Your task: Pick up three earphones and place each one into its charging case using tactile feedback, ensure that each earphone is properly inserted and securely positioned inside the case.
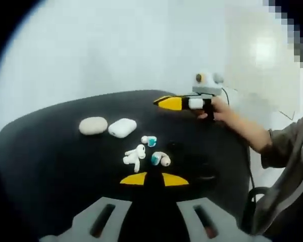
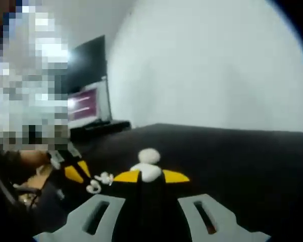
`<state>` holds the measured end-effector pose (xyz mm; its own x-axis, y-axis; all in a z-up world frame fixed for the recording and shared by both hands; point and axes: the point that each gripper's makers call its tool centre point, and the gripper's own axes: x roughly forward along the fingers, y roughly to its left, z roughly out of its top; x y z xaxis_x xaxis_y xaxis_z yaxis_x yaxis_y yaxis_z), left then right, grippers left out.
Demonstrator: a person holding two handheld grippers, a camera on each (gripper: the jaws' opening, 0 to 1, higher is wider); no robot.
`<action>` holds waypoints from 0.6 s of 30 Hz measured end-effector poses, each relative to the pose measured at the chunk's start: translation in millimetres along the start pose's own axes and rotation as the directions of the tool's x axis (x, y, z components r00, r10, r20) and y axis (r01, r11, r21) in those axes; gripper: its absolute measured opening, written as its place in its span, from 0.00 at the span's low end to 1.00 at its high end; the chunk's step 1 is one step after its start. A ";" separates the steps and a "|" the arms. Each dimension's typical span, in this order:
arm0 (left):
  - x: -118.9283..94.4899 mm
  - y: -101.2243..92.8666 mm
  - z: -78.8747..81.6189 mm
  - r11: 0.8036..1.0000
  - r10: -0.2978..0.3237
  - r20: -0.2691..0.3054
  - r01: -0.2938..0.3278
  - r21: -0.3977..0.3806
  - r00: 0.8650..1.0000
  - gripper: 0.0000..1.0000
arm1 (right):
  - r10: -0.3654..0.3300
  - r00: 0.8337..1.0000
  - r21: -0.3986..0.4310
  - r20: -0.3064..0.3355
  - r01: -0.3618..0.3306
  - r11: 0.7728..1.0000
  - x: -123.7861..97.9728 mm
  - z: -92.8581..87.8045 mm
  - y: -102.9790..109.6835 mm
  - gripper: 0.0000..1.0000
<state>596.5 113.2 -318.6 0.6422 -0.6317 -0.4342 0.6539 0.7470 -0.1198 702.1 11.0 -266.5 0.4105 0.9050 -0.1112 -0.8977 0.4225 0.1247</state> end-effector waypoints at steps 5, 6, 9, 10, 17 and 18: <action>-8.3 7.7 3.3 0.999 0.033 0.022 -0.034 0.021 0.999 0.04 | -0.002 1.000 0.009 0.012 0.002 1.000 -0.5 2.5 -0.8 0.17; -9.6 8.8 3.9 0.999 0.035 0.027 -0.035 0.019 0.999 0.03 | -0.002 1.000 0.009 0.010 0.002 1.000 -0.4 2.2 -0.8 0.17; -11.0 9.2 5.4 1.000 0.026 0.042 -0.026 -0.001 0.999 0.01 | 0.003 1.000 0.005 0.002 -0.003 1.000 0.9 0.3 0.6 0.17; -11.4 9.1 6.1 1.000 0.024 0.047 -0.024 -0.006 0.999 0.00 | 0.004 1.000 0.004 0.000 -0.004 1.000 1.2 0.2 0.5 0.17; -15.0 12.2 10.8 1.000 0.027 0.069 -0.027 0.007 0.997 0.06 | 0.005 1.000 0.000 -0.003 -0.005 1.000 1.6 0.3 -0.7 0.17; -17.2 13.0 13.5 1.000 0.024 0.082 -0.023 -0.017 0.996 0.06 | 0.004 1.000 0.001 -0.002 -0.004 1.000 1.5 0.3 -0.8 0.17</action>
<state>599.3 131.0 -300.6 0.6887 -0.6282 -0.3620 0.6322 0.7648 -0.1245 703.5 12.0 -266.5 0.4069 0.9065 -0.1125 -0.8990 0.4193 0.1265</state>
